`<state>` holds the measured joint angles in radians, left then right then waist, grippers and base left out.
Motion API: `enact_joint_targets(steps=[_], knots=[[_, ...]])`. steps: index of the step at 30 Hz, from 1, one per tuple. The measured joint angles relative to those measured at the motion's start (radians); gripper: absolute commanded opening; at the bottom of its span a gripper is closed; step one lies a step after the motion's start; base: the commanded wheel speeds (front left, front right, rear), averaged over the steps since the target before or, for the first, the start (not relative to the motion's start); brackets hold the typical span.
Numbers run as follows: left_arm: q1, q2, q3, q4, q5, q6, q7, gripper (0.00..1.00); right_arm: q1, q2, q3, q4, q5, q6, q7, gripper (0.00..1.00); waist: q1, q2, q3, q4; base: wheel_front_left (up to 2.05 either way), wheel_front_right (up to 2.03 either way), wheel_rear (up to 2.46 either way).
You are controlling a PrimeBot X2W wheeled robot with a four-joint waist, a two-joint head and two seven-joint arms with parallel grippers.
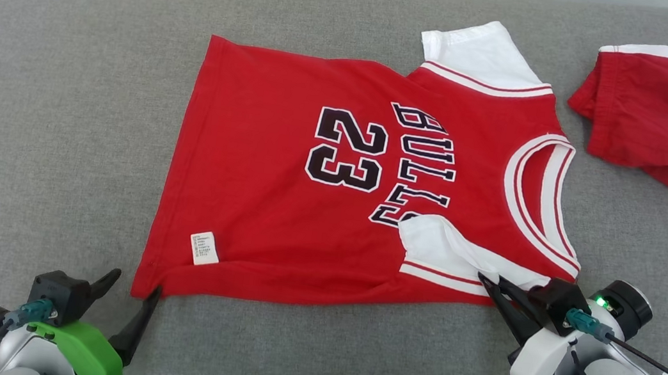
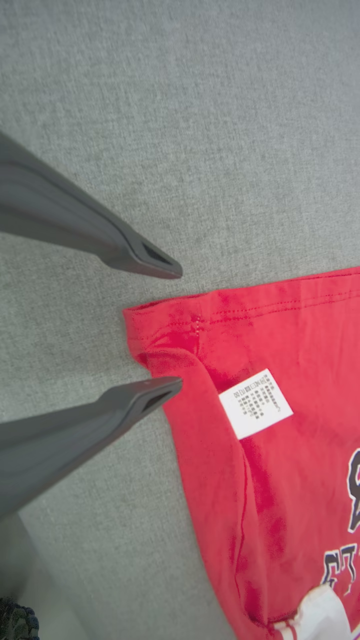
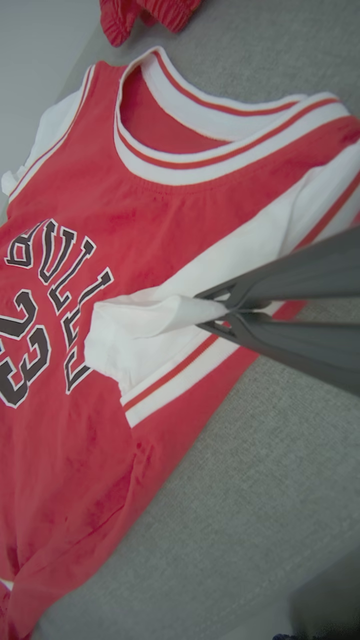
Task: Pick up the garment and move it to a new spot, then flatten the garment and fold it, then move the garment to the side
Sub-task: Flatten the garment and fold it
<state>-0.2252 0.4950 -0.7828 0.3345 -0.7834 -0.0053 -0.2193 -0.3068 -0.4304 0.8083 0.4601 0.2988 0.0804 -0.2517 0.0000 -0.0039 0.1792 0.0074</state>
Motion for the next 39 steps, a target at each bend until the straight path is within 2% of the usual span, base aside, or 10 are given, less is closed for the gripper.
enact_joint_targets(steps=[5, 8, 9, 10, 11, 15, 18, 25, 30, 39], knots=[[-0.001, 0.023, -0.019, 0.007, 0.013, 0.001, 0.025, 1.00, 0.000, 0.006, -0.011, -0.001, 0.000, 0.000, 0.000, 0.00, 0.0000, 0.0000, 0.002, -0.004, 0.00, 0.00, 0.00], [-0.001, 0.022, -0.021, 0.008, 0.005, 0.001, 0.035, 0.84, 0.000, 0.010, -0.016, -0.003, 0.000, 0.000, 0.000, 0.00, 0.0000, 0.0000, 0.002, -0.008, 0.00, 0.00, 0.00], [-0.001, 0.022, -0.021, 0.008, 0.002, -0.002, 0.039, 0.72, 0.000, 0.011, -0.018, -0.003, 0.000, 0.000, 0.000, 0.00, 0.0000, 0.0000, 0.002, -0.009, 0.00, 0.00, 0.00], [-0.001, 0.021, -0.021, 0.008, -0.004, -0.004, 0.042, 0.53, 0.000, 0.013, -0.021, -0.004, 0.000, 0.000, 0.000, 0.00, 0.0000, 0.0000, 0.001, -0.011, 0.00, 0.00, 0.00], [-0.001, 0.019, -0.021, 0.007, -0.006, -0.004, 0.042, 0.46, 0.000, 0.015, -0.023, -0.004, 0.000, 0.002, 0.000, 0.00, 0.0000, 0.0000, 0.001, -0.012, 0.00, 0.00, 0.00], [-0.001, 0.015, -0.023, 0.007, -0.012, -0.005, 0.051, 0.30, 0.000, 0.015, -0.029, -0.004, 0.000, 0.002, 0.000, 0.00, 0.0000, 0.0000, 0.000, -0.018, 0.00, 0.00, 0.00], [0.000, 0.011, -0.024, 0.007, -0.015, -0.007, 0.060, 0.00, 0.000, 0.015, -0.033, -0.004, 0.000, 0.002, 0.000, 0.00, 0.0000, 0.0000, -0.001, -0.020, 0.00, 0.00, 0.00], [0.000, 0.009, -0.017, 0.002, -0.024, -0.012, 0.060, 0.00, 0.000, 0.017, -0.063, -0.024, 0.000, 0.003, 0.000, 0.00, 0.0000, 0.0000, -0.002, -0.022, 0.00, 0.00, 0.00], [-0.001, -0.001, 0.023, -0.026, -0.076, -0.014, 0.047, 0.00, 0.000, 0.022, -0.125, -0.064, 0.023, -0.002, 0.000, 0.00, 0.0000, 0.0000, -0.004, -0.023, 0.00, 0.00, 0.00], [-0.005, 0.006, 0.082, -0.057, -0.093, -0.022, 0.023, 0.00, 0.003, 0.018, -0.200, -0.089, 0.051, -0.012, 0.000, 0.00, 0.0000, 0.0000, -0.004, -0.031, 0.00, 0.00, 0.00]])
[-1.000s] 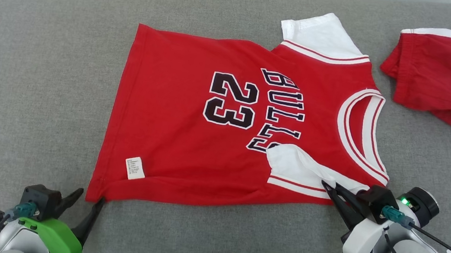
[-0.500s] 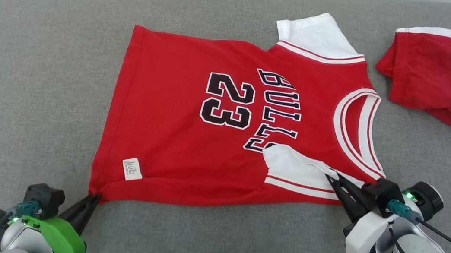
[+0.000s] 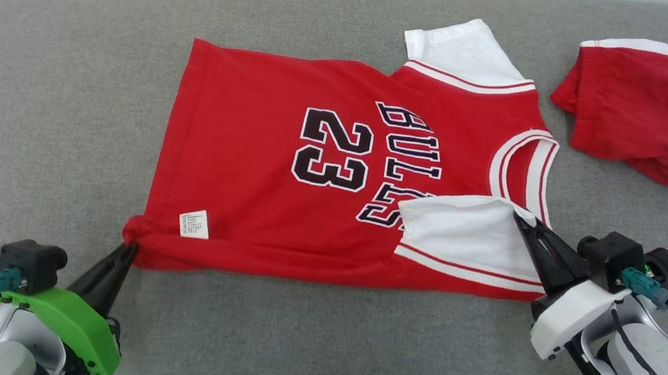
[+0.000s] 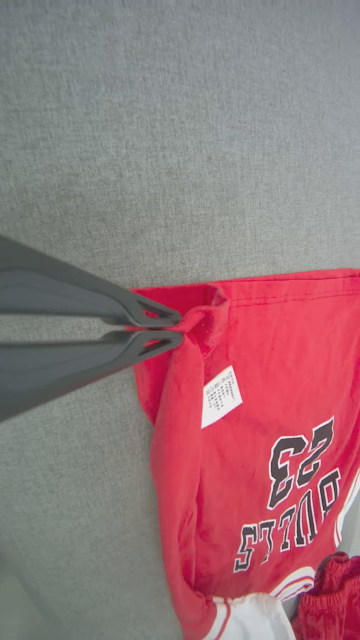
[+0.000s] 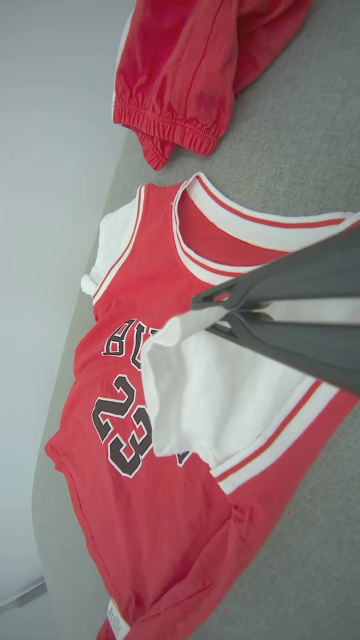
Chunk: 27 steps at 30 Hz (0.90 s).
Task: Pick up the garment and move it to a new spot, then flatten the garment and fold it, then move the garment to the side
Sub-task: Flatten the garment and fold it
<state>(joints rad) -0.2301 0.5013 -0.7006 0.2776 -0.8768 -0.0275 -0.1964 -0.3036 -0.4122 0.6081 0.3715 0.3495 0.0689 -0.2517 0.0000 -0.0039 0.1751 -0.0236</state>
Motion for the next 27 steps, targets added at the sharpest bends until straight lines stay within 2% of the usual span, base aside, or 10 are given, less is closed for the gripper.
enact_joint_targets(steps=[2, 27], knots=[[-0.003, -0.001, 0.028, -0.002, -0.036, 0.000, -0.009, 0.00, 0.003, 0.003, -0.017, -0.009, 0.005, 0.000, 0.000, 0.00, 0.0000, 0.0000, 0.001, -0.005, 0.00, 0.00, 0.00], [-0.128, -0.015, 0.026, 0.016, -0.018, 0.023, 0.012, 0.00, -0.024, 0.031, -0.107, 0.025, 0.016, 0.019, 0.000, 0.00, 0.0000, 0.0000, 0.053, -0.038, 0.00, 0.00, 0.00]])
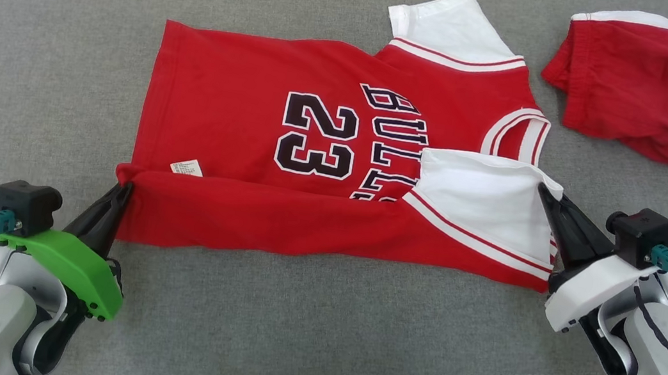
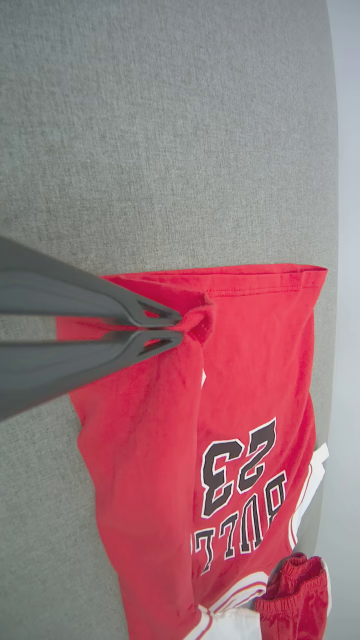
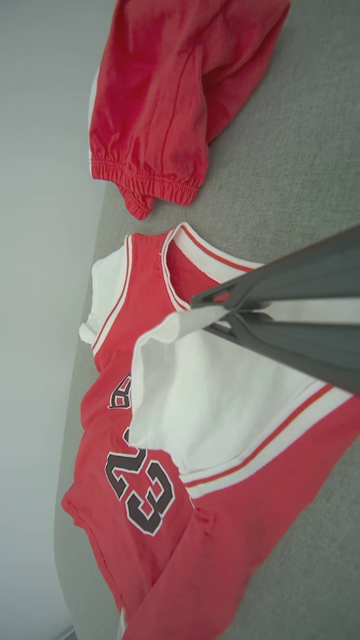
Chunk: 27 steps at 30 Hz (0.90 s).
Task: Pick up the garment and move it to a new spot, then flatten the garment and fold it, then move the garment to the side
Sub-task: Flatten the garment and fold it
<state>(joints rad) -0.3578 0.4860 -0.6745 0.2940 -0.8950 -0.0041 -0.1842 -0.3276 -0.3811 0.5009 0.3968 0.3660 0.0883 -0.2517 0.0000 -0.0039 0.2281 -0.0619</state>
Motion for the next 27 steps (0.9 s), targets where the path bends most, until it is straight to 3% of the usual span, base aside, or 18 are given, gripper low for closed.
enact_joint_targets(steps=[27], knots=[[-0.105, -0.060, -0.007, 0.110, 0.007, 0.003, 0.007, 0.00, -0.139, 0.054, -0.054, 0.153, -0.004, 0.026, 0.000, 0.00, 0.0000, 0.0000, 0.067, 0.006, 0.00, 0.00, 0.00]])
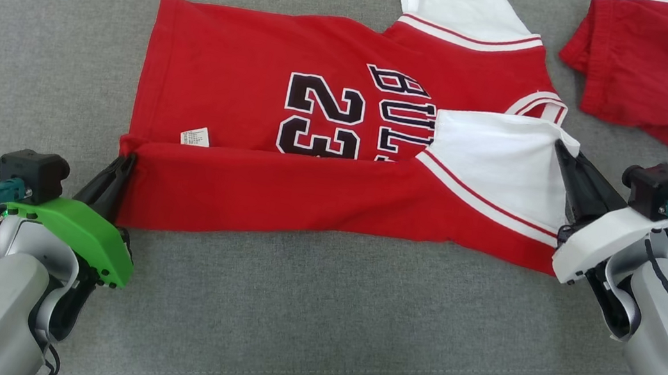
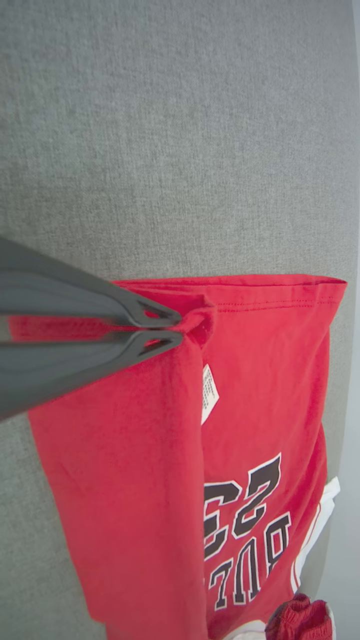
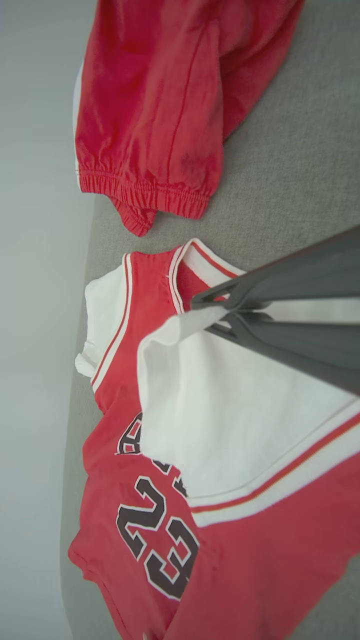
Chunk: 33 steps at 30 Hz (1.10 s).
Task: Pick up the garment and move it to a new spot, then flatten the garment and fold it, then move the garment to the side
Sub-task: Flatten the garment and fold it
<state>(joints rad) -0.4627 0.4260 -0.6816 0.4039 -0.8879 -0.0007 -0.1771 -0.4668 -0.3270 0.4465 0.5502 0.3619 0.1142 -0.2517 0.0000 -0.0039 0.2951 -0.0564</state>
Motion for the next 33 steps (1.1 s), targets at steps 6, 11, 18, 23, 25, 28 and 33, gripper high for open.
enact_joint_targets(steps=[6, 11, 18, 23, 25, 28, 33], knots=[[-0.016, -0.008, -0.001, 0.026, 0.003, -0.008, 0.000, 0.00, -0.023, 0.008, 0.002, 0.036, -0.002, 0.000, 0.000, 0.00, 0.0000, 0.0000, 0.021, 0.005, 0.00, 0.00, 0.00], [-0.025, -0.025, -0.001, 0.053, 0.003, -0.011, 0.000, 0.00, -0.028, 0.015, 0.007, 0.075, -0.003, 0.009, 0.000, 0.14, 0.0000, 0.0000, 0.029, 0.008, 0.00, 0.00, 0.00], [-0.036, -0.035, -0.002, 0.087, 0.003, -0.019, 0.000, 1.00, -0.043, 0.027, 0.007, 0.117, -0.003, 0.009, 0.000, 1.00, 0.0000, 0.0000, 0.035, 0.009, 0.00, 0.00, 0.00], [-0.046, -0.038, -0.002, 0.113, 0.003, -0.027, -0.001, 1.00, -0.055, 0.041, 0.007, 0.137, -0.003, 0.009, 0.000, 1.00, 0.0000, 0.0000, 0.035, 0.008, 0.00, 0.00, 0.00], [-0.051, -0.040, -0.003, 0.120, 0.003, -0.027, -0.003, 1.00, -0.063, 0.043, 0.006, 0.143, -0.005, 0.009, 0.000, 1.00, 0.0000, 0.0000, 0.034, 0.007, 0.00, 0.00, 0.00], [-0.052, -0.044, -0.004, 0.133, 0.011, -0.027, -0.015, 1.00, -0.065, 0.043, 0.002, 0.153, -0.011, 0.009, 0.000, 1.00, 0.0000, 0.0000, 0.026, 0.007, 0.00, 0.00, 0.00], [-0.052, -0.044, -0.010, 0.137, 0.044, -0.035, -0.035, 1.00, -0.062, 0.043, -0.026, 0.150, -0.011, 0.009, 0.000, 1.00, 0.0000, 0.0000, 0.002, 0.006, 0.00, 0.00, 0.00]])
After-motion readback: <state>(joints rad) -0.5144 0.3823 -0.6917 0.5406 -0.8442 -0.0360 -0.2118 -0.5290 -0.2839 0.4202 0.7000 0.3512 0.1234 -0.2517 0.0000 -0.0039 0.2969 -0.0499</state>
